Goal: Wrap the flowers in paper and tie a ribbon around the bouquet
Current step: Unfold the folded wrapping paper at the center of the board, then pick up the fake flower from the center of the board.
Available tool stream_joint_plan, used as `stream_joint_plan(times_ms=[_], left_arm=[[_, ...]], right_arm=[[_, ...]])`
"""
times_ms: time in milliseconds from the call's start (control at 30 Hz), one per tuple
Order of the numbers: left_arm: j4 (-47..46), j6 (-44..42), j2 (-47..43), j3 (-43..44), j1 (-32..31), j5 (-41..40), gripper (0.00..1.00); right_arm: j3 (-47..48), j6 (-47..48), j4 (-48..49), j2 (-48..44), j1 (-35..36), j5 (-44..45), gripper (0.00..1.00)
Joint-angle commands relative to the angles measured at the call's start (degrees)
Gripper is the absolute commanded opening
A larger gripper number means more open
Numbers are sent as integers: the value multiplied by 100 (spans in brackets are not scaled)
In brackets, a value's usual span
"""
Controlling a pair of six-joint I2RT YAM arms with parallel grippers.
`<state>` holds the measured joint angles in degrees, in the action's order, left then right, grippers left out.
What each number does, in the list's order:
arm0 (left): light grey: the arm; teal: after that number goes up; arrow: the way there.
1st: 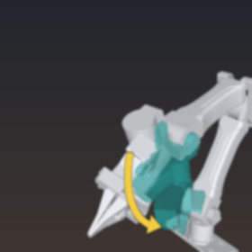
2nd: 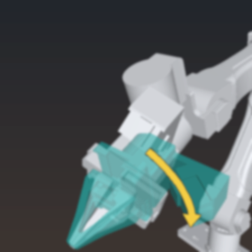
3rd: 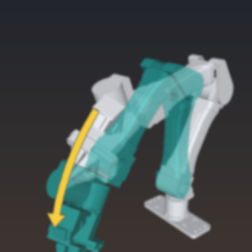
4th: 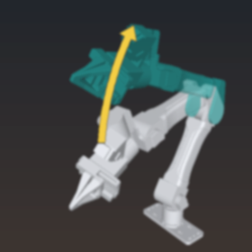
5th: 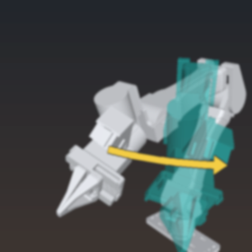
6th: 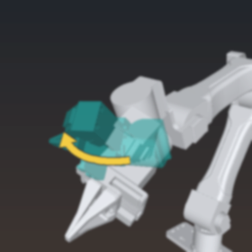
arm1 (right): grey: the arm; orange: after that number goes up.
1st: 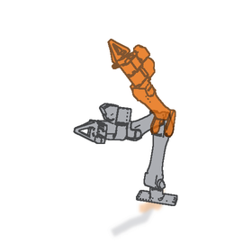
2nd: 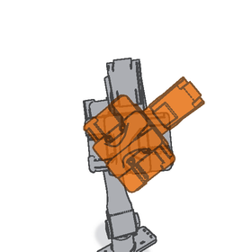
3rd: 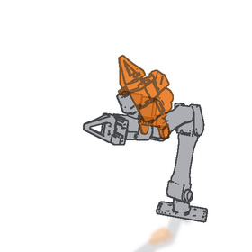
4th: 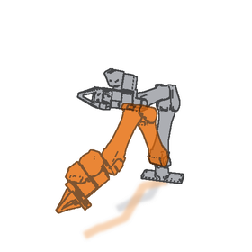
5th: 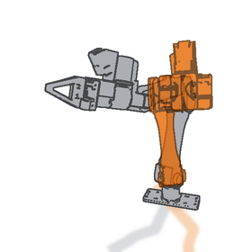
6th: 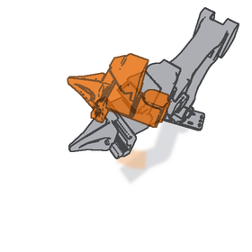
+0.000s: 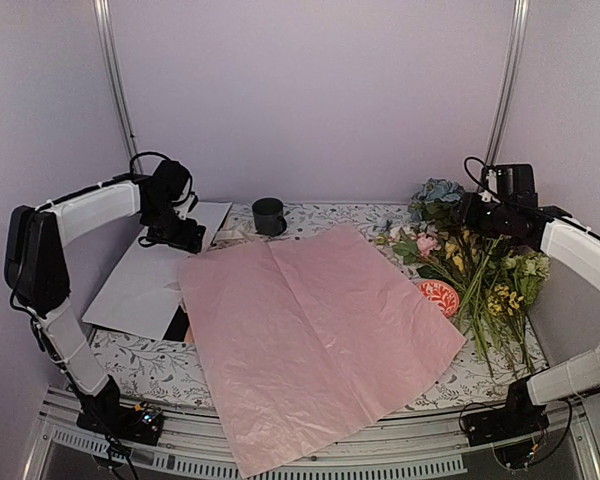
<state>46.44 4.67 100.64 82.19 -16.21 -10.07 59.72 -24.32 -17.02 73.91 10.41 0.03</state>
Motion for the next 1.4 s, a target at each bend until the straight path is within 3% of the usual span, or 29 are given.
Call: stream_joint_plan(times_ms=[0, 67, 133, 267, 333, 600, 867, 967, 1100, 1367], left_arm=[[498, -49, -461, 255, 78, -1007, 93], [690, 50, -521, 364, 61, -959, 93], [562, 178, -737, 265, -50, -412, 89], [-288, 262, -1188, -555, -765, 545, 88], [-584, 390, -1209, -930, -1088, 832, 87], [-1905, 676, -1189, -1893, -1567, 1536, 86], [-2057, 391, -904, -1878, -1622, 1852, 87], [-2086, 378, -820, -1855, -1616, 2030, 87], [-2091, 355, -762, -1832, -1622, 2169, 86], [-2052, 308, -756, -1796, -1622, 2218, 86]], right_arm=[[-290, 93, -228, -287, -484, 275, 46], [-387, 130, -254, -325, -562, 460, 43], [-496, 142, -267, -292, -630, 589, 39], [-601, 59, -201, 4, -1014, 256, 24], [-413, 111, -192, 285, -1096, 62, 21], [597, 425, -300, 1533, -1320, 714, 20], [1335, 413, -590, 2604, -1332, 581, 20], [1349, 354, -651, 2744, -1332, 744, 22], [1373, 270, -842, 2793, -1322, 945, 31], [1444, 488, -1132, 2117, -1235, 1177, 26]])
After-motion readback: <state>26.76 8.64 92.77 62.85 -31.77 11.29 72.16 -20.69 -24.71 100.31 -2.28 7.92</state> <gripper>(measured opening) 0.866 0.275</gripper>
